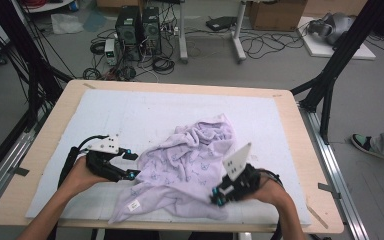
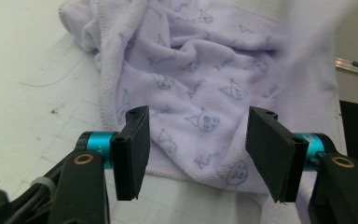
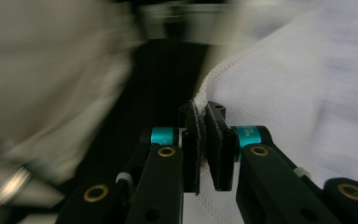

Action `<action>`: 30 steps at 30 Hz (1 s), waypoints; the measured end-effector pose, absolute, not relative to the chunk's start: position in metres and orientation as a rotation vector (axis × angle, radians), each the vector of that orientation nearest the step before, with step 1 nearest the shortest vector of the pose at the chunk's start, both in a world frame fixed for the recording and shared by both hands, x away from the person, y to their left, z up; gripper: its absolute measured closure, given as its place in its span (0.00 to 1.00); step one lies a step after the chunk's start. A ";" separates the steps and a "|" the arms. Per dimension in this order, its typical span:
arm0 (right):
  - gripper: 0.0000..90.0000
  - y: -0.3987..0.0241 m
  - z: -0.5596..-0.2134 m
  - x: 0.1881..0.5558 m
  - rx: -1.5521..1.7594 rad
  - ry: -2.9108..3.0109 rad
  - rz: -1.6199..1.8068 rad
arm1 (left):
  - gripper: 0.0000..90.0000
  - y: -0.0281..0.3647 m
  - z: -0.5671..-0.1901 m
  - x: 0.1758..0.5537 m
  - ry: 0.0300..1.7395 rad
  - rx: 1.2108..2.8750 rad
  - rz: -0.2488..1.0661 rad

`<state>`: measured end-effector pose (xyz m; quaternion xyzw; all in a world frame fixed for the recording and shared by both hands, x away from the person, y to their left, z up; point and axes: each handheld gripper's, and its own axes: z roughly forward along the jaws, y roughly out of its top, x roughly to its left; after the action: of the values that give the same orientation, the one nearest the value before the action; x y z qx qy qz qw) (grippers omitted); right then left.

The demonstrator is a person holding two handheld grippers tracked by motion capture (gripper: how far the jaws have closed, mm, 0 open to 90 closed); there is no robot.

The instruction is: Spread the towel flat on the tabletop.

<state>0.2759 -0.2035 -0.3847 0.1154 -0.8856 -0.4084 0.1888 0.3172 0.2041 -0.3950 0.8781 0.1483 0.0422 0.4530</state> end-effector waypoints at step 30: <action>0.65 -0.180 -0.409 0.347 -0.437 -3.158 -0.578 | 0.50 0.186 -0.412 0.369 0.392 2.366 0.106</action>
<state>0.3468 -0.1802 -0.4092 -0.1347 -0.9735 -0.1782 -0.0494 0.3693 0.1861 -0.4124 0.9187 0.1522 0.0411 0.3622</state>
